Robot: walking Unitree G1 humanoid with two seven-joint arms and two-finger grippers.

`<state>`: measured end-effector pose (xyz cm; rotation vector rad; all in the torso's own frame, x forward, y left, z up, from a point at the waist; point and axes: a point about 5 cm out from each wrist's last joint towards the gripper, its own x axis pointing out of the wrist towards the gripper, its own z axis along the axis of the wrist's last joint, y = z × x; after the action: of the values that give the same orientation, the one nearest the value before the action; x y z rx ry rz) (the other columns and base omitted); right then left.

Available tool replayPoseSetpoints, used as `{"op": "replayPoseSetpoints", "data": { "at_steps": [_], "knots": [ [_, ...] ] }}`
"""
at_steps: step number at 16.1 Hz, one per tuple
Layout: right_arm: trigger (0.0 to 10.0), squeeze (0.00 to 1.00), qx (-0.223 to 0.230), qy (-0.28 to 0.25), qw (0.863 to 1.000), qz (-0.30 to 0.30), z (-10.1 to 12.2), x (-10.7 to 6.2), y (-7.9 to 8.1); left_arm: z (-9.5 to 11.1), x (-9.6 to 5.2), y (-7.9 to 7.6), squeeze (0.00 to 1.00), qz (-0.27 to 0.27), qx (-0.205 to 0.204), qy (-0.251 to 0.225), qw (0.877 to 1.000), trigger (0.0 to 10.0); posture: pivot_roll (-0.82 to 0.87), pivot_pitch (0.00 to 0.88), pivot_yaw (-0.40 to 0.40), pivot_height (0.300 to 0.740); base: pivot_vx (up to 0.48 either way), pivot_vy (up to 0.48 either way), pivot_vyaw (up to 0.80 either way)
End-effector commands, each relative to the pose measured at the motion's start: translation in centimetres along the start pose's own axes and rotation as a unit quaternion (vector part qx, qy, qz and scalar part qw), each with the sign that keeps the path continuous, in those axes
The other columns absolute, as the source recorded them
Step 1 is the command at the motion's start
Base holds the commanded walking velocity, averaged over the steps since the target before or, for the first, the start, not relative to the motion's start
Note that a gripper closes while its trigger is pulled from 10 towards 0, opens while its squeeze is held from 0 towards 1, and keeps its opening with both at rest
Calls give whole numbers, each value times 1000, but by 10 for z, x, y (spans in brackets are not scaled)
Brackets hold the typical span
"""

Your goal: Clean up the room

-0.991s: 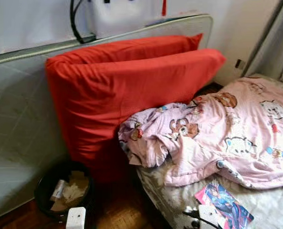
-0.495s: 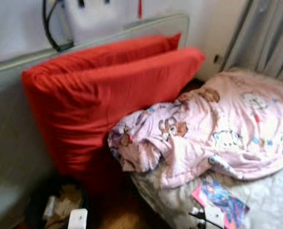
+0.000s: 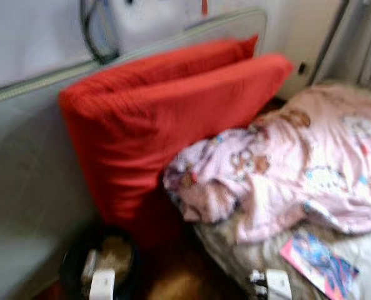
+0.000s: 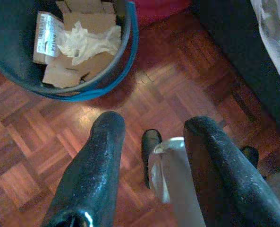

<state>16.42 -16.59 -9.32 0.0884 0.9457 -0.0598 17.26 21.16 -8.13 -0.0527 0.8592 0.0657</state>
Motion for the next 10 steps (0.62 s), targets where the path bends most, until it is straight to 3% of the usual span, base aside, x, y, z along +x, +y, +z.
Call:
{"op": "replayPoseSetpoints", "data": {
  "at_steps": [1,2,6,10],
  "knots": [
    [10000,0,-4,-5,1000,8,3,1,5,-5,-2,6,0,8,3,9,1000,10000,7,25,22,740,0,307,0],
    [10000,0,-5,-9,1000,12,5,1,6,-4,-2,6,0,8,3,9,1000,10000,10,23,21,740,0,307,0],
    [10000,0,-5,-10,1000,22,5,1,8,-4,-2,6,0,8,3,8,1000,10000,11,20,21,740,0,308,800],
    [10000,0,-1,-6,1000,26,3,1,7,-3,-2,6,0,8,3,8,1000,10000,11,17,24,740,0,307,0]
  ]
}}
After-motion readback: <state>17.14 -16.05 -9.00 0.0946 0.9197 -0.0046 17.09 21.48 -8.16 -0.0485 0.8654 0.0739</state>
